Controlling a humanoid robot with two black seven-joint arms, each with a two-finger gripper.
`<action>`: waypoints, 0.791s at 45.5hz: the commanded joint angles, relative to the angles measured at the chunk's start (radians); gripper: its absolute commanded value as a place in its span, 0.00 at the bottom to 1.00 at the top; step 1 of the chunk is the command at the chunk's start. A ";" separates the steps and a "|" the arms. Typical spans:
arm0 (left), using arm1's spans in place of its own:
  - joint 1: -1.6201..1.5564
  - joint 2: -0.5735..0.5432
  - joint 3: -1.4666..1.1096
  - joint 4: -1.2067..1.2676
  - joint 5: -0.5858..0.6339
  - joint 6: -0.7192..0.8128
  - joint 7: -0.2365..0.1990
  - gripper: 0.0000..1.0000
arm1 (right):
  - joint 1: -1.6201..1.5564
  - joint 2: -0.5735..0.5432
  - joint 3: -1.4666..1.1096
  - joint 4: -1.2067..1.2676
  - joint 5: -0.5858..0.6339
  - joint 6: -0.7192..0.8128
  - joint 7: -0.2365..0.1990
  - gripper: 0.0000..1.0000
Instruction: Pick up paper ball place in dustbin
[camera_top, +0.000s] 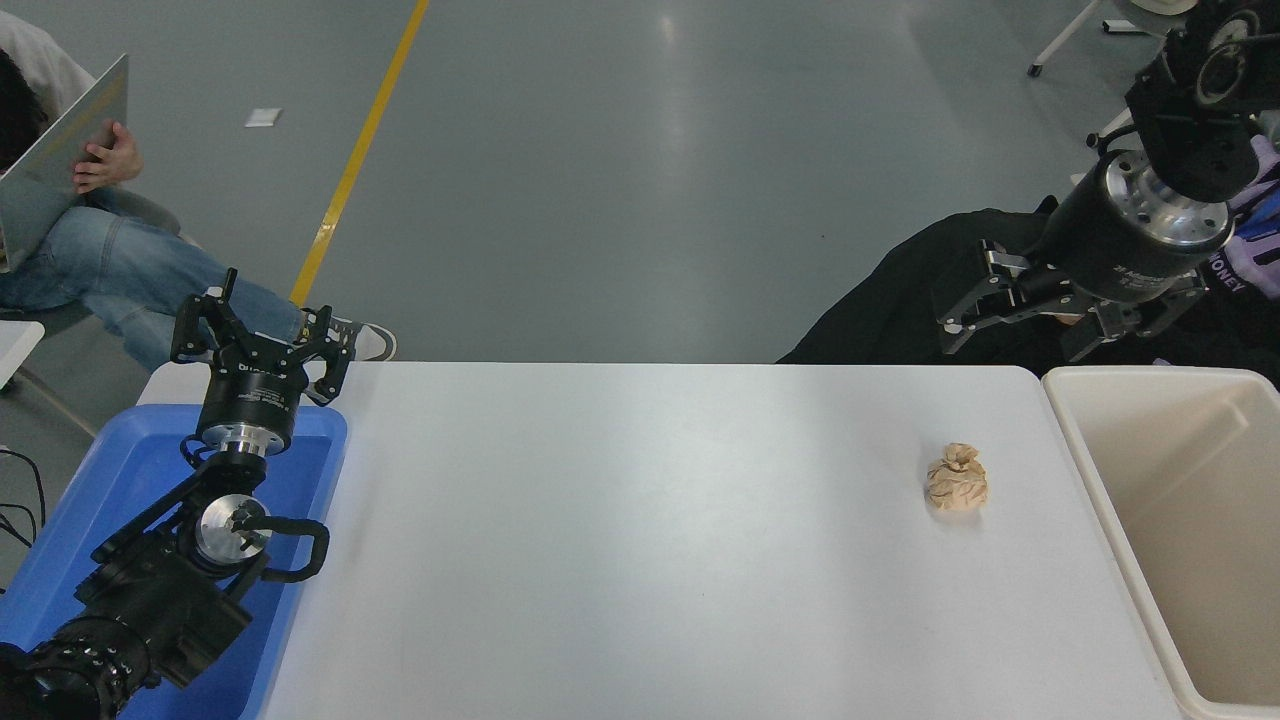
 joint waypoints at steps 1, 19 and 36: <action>0.001 0.000 0.000 0.000 0.000 0.000 0.000 0.99 | -0.009 0.006 -0.004 0.000 0.000 0.000 0.000 1.00; 0.001 0.000 0.000 0.000 0.000 0.000 0.000 0.99 | -0.109 0.044 0.027 -0.006 0.008 0.000 0.000 1.00; 0.001 0.000 0.000 0.000 0.000 0.000 0.000 0.99 | -0.256 0.041 0.088 -0.052 0.018 -0.222 -0.002 1.00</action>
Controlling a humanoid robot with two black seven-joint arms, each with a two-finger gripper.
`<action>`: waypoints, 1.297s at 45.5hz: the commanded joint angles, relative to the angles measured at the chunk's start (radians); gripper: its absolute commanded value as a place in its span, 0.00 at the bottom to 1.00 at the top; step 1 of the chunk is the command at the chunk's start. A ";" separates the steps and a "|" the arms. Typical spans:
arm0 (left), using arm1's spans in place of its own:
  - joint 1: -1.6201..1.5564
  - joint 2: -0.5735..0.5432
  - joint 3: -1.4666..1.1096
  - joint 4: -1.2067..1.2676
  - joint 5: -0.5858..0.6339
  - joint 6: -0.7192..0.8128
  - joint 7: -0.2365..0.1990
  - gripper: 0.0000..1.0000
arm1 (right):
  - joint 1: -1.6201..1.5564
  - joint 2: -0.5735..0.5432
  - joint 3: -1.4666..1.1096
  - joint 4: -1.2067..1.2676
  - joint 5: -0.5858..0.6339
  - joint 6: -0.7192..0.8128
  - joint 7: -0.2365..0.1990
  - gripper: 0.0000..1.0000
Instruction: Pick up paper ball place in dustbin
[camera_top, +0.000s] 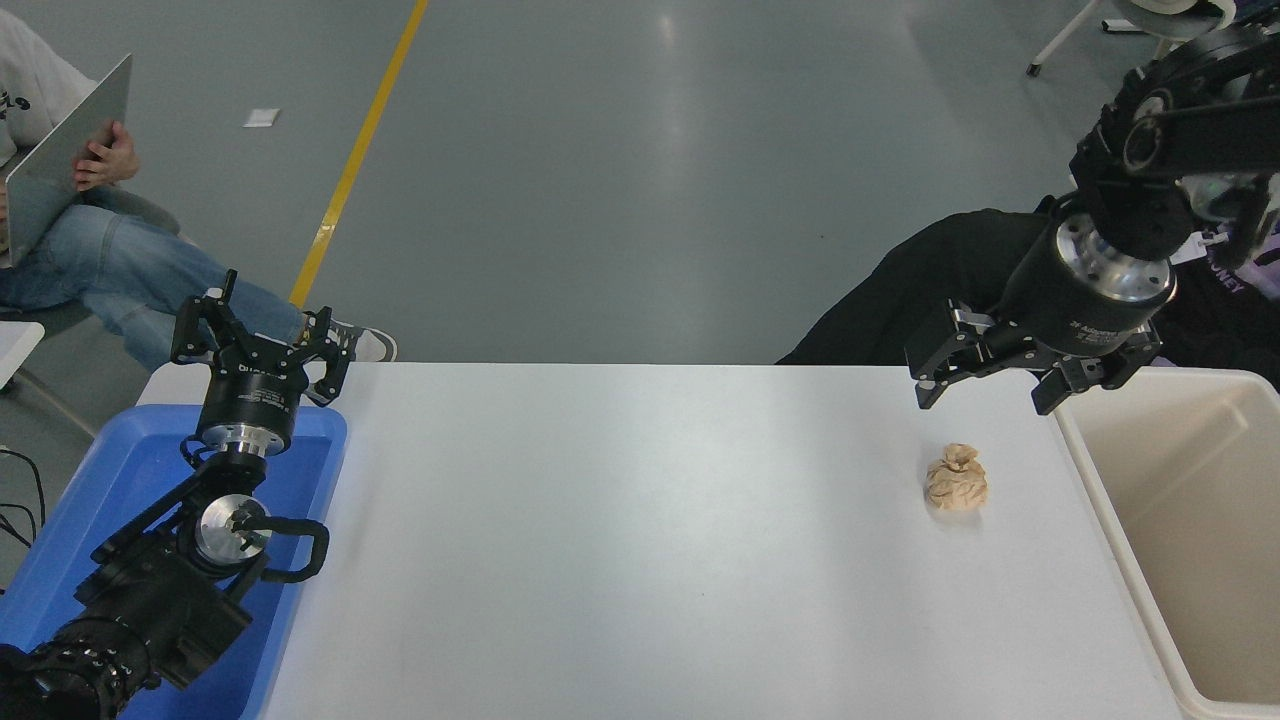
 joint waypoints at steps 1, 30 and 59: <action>0.000 0.000 0.000 0.000 0.000 0.000 0.000 0.99 | -0.086 -0.002 0.023 -0.022 -0.005 -0.211 -0.002 1.00; 0.000 0.000 0.000 0.001 0.000 0.000 0.000 0.99 | -0.652 0.024 0.060 -0.433 -0.171 -0.537 -0.008 1.00; 0.000 -0.001 -0.001 0.000 0.000 0.000 0.000 0.99 | -1.062 0.081 0.324 -0.809 -0.174 -0.650 -0.008 1.00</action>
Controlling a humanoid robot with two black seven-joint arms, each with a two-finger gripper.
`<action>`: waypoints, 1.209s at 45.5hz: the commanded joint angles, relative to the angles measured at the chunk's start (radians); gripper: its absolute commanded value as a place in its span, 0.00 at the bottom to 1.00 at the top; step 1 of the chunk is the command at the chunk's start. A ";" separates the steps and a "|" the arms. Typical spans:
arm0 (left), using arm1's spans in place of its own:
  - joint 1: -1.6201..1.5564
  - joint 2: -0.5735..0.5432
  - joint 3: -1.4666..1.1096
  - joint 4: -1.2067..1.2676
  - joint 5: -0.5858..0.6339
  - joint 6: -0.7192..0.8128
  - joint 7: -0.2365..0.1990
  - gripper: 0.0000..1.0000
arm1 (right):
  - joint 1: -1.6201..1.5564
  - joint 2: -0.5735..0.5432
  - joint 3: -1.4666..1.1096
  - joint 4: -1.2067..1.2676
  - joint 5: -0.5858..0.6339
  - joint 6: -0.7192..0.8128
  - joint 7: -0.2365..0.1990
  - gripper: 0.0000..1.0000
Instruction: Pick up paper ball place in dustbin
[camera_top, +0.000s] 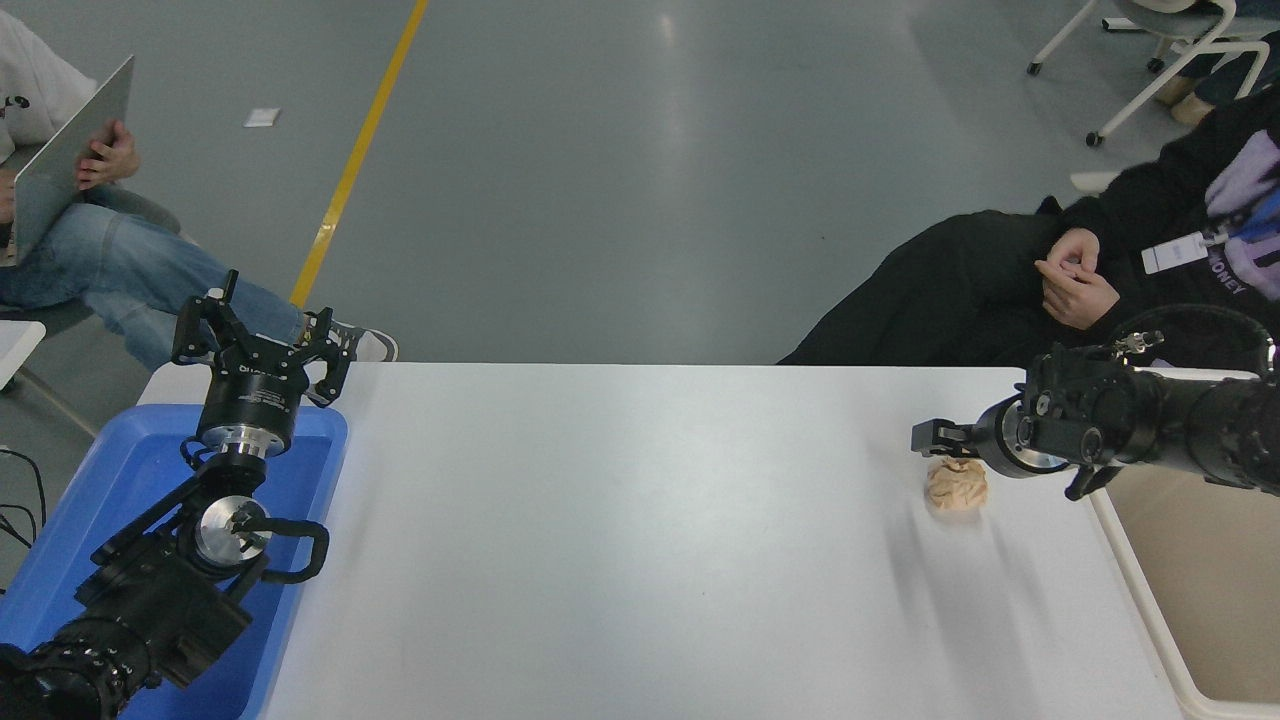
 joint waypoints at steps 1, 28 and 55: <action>0.000 -0.001 -0.002 -0.001 0.000 0.000 0.000 0.99 | -0.107 0.021 0.064 -0.087 -0.001 -0.084 0.000 1.00; 0.000 -0.001 0.000 -0.001 0.000 0.000 0.000 0.99 | -0.156 0.048 0.099 -0.132 -0.011 -0.130 0.000 1.00; 0.000 0.001 0.000 -0.001 0.000 0.000 0.000 0.99 | -0.184 0.054 0.088 -0.133 -0.013 -0.133 -0.018 0.00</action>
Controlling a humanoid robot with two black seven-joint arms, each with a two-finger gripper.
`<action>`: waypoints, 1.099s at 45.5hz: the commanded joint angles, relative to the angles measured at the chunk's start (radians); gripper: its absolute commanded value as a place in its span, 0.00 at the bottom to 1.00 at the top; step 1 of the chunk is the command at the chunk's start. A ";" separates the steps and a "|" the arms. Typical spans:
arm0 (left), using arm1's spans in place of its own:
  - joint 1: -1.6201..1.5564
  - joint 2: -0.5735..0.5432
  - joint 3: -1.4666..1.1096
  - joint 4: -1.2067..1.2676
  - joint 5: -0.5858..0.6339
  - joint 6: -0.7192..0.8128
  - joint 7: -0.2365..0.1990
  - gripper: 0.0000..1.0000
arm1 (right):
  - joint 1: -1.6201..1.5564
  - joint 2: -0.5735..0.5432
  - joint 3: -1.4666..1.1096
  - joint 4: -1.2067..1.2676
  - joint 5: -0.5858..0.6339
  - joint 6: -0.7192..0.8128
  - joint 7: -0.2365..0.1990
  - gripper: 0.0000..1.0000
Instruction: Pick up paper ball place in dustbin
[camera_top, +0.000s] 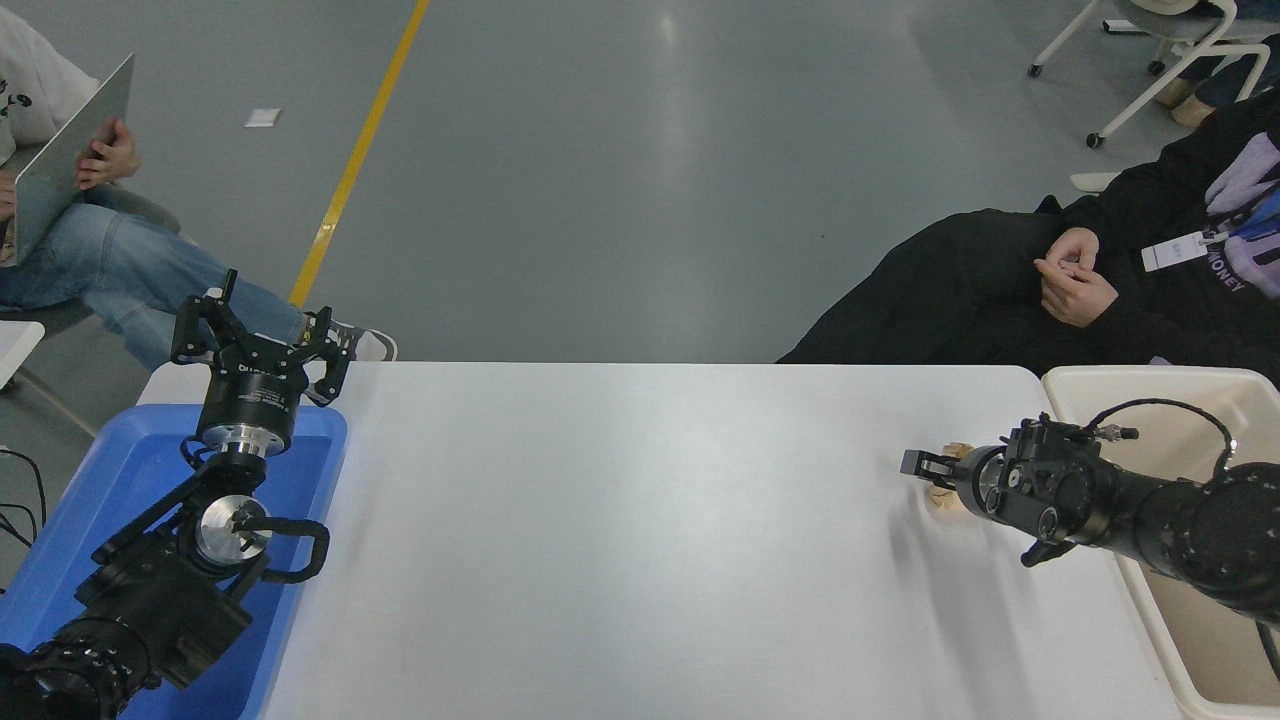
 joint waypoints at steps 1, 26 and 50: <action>0.000 0.001 0.000 0.000 0.000 0.000 0.000 0.99 | -0.006 -0.008 -0.013 0.009 0.007 0.001 -0.014 0.00; -0.001 0.001 0.000 0.001 0.001 0.000 0.000 0.99 | 0.230 -0.166 -0.071 0.430 0.020 0.020 -0.019 0.00; -0.001 0.001 0.000 0.000 0.001 0.000 0.000 0.99 | 0.997 -0.312 -0.266 0.849 0.034 0.742 -0.008 0.00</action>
